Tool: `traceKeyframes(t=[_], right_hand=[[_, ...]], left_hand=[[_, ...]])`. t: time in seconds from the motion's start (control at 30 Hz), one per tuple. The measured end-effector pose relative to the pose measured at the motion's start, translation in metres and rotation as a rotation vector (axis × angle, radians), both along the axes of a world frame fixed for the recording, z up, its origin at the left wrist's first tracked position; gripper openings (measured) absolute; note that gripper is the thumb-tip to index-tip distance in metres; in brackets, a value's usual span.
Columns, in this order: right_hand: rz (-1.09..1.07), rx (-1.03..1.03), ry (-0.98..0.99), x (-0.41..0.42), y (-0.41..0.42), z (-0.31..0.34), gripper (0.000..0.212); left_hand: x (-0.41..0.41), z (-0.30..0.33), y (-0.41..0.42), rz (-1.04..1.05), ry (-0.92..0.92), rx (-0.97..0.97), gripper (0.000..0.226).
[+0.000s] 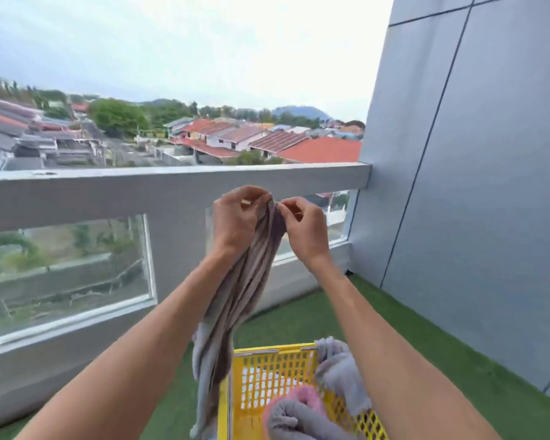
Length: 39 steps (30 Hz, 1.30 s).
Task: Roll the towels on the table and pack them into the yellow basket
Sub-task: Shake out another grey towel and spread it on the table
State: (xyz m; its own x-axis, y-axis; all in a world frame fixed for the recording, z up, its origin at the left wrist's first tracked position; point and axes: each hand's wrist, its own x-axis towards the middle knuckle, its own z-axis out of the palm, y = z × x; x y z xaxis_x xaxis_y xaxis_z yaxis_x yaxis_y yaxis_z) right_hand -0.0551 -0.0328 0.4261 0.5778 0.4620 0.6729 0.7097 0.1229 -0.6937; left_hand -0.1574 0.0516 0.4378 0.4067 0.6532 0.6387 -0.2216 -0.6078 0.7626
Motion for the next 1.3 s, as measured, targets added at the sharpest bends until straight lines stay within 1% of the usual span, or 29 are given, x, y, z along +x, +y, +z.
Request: traceKeyframes(t=[0.1, 0.2, 0.3, 0.37, 0.5, 0.6, 0.73, 0.8, 0.83, 0.93, 1.03, 1.1, 1.2, 1.3], right_hand=[[-0.110, 0.128, 0.010, 0.008, -0.056, 0.059, 0.015], [-0.178, 0.166, -0.016, 0.023, -0.126, 0.114, 0.019], [-0.274, 0.166, -0.054, 0.038, -0.207, 0.146, 0.018], [-0.338, 0.162, -0.046, 0.047, -0.260, 0.155, 0.017], [-0.478, 0.103, -0.047, 0.075, -0.359, 0.153, 0.011], [-0.574, 0.054, -0.044, 0.104, -0.427, 0.145, 0.009], [-0.676, -0.005, -0.034, 0.155, -0.501, 0.132, 0.011], [-0.703, -0.066, -0.016, 0.186, -0.531, 0.122, 0.006], [-0.710, -0.090, -0.005, 0.200, -0.545, 0.116, 0.005], [-0.697, -0.113, 0.005, 0.229, -0.578, 0.106, 0.015], [-0.706, -0.148, 0.026, 0.259, -0.602, 0.100, 0.027], [-0.765, -0.142, 0.023, 0.288, -0.612, 0.091, 0.024], [-0.869, -0.115, 0.008, 0.334, -0.625, 0.076, 0.009], [-0.875, -0.102, 0.013, 0.374, -0.638, 0.071, 0.011]], left_hand=[[0.017, 0.066, -0.048, -0.122, -0.089, 0.029, 0.014], [0.036, 0.125, -0.103, -0.240, -0.131, 0.105, 0.007], [0.065, 0.160, -0.162, -0.369, -0.117, 0.195, 0.008], [0.089, 0.169, -0.203, -0.477, -0.129, 0.173, 0.006], [0.146, 0.160, -0.288, -0.666, -0.121, 0.065, 0.003], [0.190, 0.148, -0.351, -0.770, -0.095, 0.024, 0.004], [0.250, 0.137, -0.423, -0.822, -0.061, 0.008, 0.006], [0.281, 0.134, -0.451, -0.831, -0.016, -0.011, 0.007], [0.297, 0.132, -0.462, -0.835, 0.009, -0.017, 0.008], [0.344, 0.127, -0.493, -0.856, 0.070, -0.013, 0.008], [0.385, 0.121, -0.526, -0.861, 0.130, 0.097, 0.007], [0.412, 0.113, -0.544, -0.876, 0.179, 0.153, 0.009], [0.455, 0.099, -0.560, -0.929, 0.226, 0.185, 0.008], [0.504, 0.088, -0.565, -1.030, 0.245, 0.186, 0.005]])
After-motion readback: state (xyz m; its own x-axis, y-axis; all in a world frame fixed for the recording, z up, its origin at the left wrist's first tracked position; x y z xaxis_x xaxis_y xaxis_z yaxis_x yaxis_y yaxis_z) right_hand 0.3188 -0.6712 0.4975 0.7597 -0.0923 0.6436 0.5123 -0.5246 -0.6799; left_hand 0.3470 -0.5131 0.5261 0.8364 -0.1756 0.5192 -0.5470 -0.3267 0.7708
